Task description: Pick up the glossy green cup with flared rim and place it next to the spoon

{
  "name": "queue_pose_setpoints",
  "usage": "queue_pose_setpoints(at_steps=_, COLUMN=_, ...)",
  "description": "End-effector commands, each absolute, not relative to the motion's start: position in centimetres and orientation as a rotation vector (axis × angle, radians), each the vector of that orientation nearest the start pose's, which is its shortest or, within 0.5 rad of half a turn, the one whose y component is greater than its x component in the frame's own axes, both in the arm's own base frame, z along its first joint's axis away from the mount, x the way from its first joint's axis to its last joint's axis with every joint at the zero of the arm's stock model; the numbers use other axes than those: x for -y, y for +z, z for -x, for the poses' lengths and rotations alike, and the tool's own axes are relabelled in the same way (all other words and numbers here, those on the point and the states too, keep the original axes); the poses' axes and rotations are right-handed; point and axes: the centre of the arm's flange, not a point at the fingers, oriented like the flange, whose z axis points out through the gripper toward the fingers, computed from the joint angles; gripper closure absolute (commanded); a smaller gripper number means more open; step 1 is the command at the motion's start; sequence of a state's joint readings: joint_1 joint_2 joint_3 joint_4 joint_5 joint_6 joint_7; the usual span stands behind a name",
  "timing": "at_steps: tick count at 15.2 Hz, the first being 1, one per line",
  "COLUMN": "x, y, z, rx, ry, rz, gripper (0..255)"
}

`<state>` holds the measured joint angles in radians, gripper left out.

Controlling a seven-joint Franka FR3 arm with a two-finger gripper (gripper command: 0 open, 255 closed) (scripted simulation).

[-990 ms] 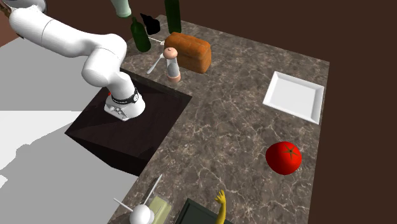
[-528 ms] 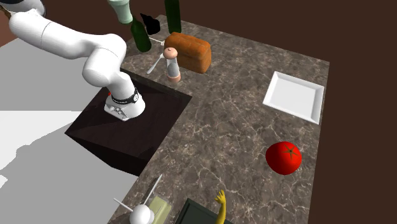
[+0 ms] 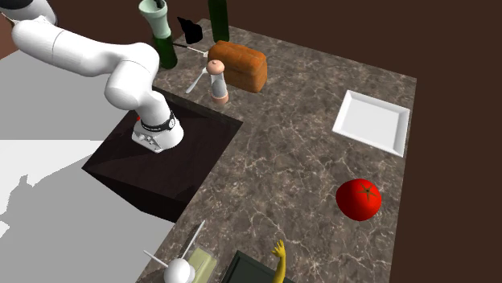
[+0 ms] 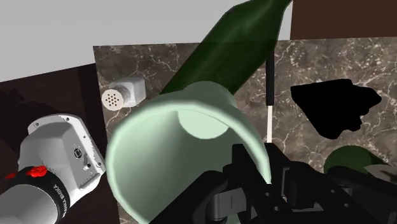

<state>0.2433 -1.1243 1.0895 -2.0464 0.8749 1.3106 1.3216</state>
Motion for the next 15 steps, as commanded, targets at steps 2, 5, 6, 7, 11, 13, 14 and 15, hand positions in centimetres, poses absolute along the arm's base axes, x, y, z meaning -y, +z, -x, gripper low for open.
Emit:
queue_pose_setpoints(at_steps=2, x=-44.1, y=48.8, z=15.6, rx=-0.27, ry=-0.064, rz=3.233, gripper=255)
queue_pose_setpoints(at_steps=5, x=-44.1, y=47.2, z=15.6, rx=-0.27, ry=-0.064, rz=3.233, gripper=255)
queue_pose_setpoints(at_steps=6, x=-44.1, y=46.7, z=15.6, rx=-0.27, ry=-0.064, rz=3.233, gripper=255)
queue_pose_setpoints(at_steps=7, x=-44.1, y=46.1, z=15.6, rx=-0.27, ry=-0.064, rz=3.233, gripper=255)
queue_pose_setpoints(at_steps=11, x=-44.1, y=44.0, z=15.6, rx=-0.27, ry=-0.064, rz=3.233, gripper=255)
queue_pose_setpoints(at_steps=13, x=-44.1, y=43.0, z=15.6, rx=-0.27, ry=-0.064, rz=3.233, gripper=255)
queue_pose_setpoints(at_steps=14, x=-44.1, y=42.4, z=15.6, rx=-0.27, ry=-0.064, rz=3.233, gripper=255)
queue_pose_setpoints(at_steps=15, x=-44.1, y=41.9, z=15.6, rx=-0.27, ry=-0.064, rz=3.233, gripper=255)
